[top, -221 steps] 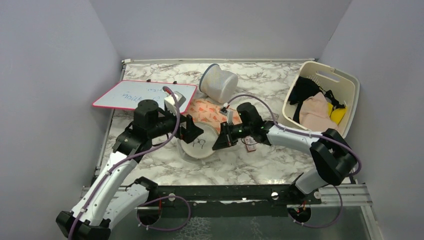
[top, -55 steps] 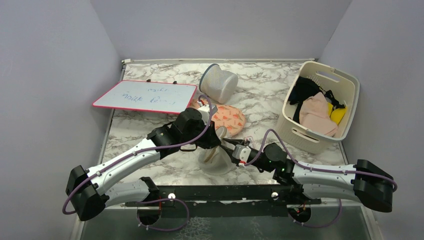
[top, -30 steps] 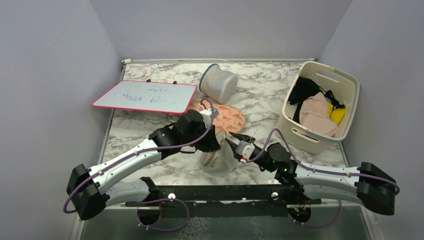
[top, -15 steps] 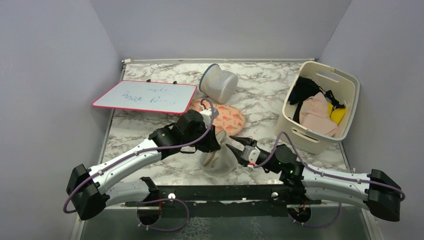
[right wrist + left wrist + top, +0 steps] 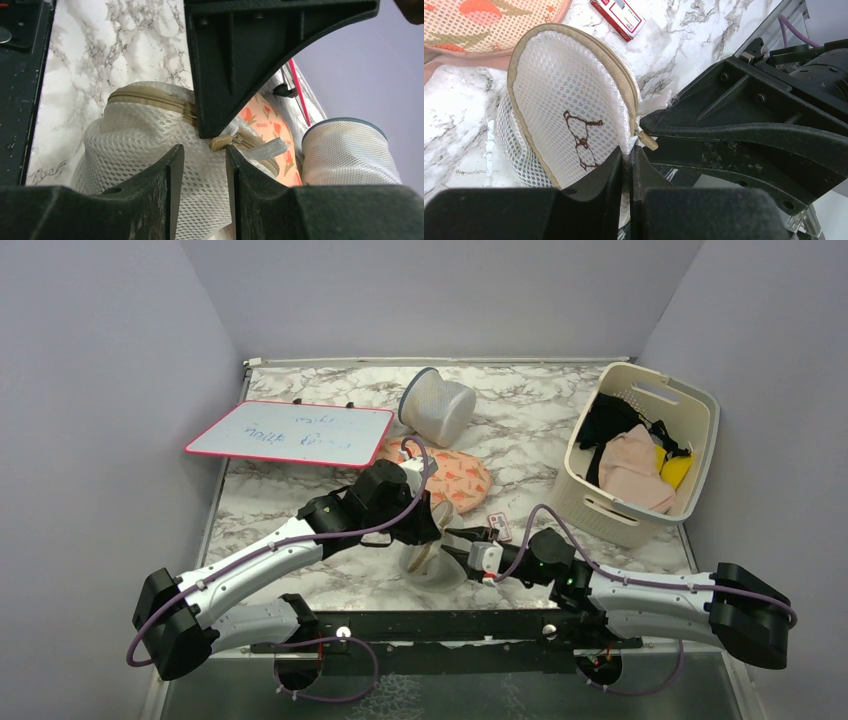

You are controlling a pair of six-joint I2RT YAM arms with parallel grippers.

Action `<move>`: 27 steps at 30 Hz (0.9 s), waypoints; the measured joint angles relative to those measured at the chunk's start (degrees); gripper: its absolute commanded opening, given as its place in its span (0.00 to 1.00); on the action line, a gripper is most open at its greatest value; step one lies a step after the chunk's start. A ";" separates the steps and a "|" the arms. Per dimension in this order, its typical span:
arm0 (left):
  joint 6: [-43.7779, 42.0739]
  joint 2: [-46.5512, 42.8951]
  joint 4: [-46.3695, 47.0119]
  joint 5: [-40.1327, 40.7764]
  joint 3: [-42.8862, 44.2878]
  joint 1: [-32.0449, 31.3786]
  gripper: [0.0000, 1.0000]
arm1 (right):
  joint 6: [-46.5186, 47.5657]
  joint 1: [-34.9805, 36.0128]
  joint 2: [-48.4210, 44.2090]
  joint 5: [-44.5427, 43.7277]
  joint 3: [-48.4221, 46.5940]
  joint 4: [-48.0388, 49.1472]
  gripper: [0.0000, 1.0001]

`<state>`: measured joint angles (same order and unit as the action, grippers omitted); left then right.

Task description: Unzip the laundry bag and remove the bra

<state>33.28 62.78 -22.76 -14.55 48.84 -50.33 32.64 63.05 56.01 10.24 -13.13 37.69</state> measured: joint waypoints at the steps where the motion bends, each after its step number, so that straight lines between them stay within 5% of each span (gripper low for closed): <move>1: 0.00 0.00 0.00 0.00 0.00 0.00 0.00 | -0.02 0.00 0.24 -0.31 0.00 0.50 0.34; 27: 0.00 0.00 -0.02 -0.02 0.00 -0.02 0.00 | -0.02 -0.02 1.49 -6.01 0.07 5.95 0.18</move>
<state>33.28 62.78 -22.79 -14.57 48.84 -50.35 32.62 63.02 57.49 4.23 -13.06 43.64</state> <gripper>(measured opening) 0.011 0.188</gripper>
